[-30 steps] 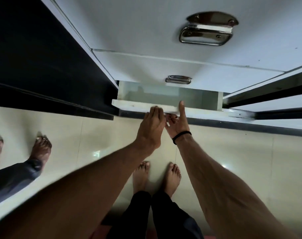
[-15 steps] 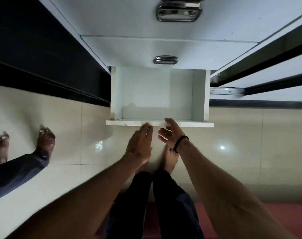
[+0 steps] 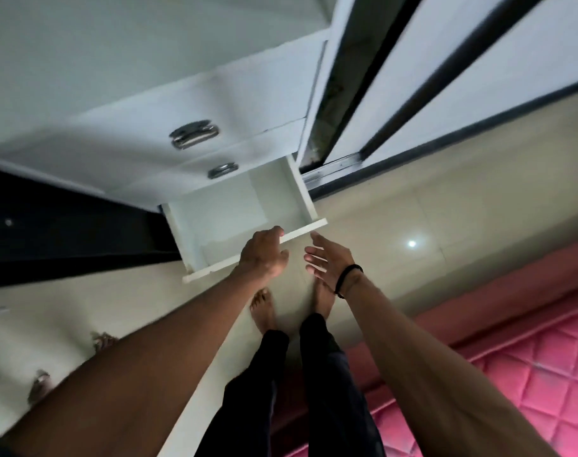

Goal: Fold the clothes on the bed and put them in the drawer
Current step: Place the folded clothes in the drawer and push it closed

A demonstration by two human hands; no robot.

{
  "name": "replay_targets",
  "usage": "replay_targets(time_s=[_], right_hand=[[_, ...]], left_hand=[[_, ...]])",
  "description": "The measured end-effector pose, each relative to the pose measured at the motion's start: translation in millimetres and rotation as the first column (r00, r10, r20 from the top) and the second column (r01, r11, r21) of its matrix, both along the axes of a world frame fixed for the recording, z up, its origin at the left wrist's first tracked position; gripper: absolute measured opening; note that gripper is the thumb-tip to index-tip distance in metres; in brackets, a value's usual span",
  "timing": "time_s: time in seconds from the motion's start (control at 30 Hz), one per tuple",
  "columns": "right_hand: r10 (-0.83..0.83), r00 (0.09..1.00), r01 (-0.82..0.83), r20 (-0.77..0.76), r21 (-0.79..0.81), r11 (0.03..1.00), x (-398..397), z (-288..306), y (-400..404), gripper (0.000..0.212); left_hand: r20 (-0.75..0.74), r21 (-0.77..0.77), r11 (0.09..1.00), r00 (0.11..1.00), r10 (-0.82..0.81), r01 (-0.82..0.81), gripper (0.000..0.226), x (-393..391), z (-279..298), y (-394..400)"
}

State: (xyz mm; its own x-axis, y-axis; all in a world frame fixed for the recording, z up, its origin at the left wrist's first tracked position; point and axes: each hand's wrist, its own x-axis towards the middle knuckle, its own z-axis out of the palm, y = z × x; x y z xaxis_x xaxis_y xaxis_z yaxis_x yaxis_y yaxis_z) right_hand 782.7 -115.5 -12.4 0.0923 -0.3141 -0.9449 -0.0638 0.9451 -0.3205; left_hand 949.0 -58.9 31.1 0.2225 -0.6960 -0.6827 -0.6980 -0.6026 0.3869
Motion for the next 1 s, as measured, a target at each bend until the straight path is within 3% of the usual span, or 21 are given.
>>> replay_targets(time_s=[0.33, 0.53, 0.8, 1.0], right_hand=[[-0.473, 0.881, 0.473, 0.023, -0.088, 0.877, -192, 61, -18, 0.045], [-0.739, 0.674, 0.728, -0.005, -0.164, 0.665, -360, 87, -7, 0.044], [-0.905, 0.426, 0.882, -0.002, -0.219, 0.416, -562, 88, 40, 0.029], [-0.936, 0.340, 0.875, -0.085, -0.336, 0.348, -702, 74, 102, 0.016]], left_hand=[[-0.092, -0.089, 0.943, 0.940, -0.328, 0.320, 0.046, -200, 61, -101], [-0.113, -0.111, 0.808, 0.800, -0.589, 0.579, 0.041, -374, 78, -133], [-0.180, -0.101, 0.688, 0.667, -0.723, 0.719, 0.034, -594, 68, -138], [-0.208, -0.078, 0.551, 0.527, -0.824, 0.831, 0.040, -746, 41, -104]])
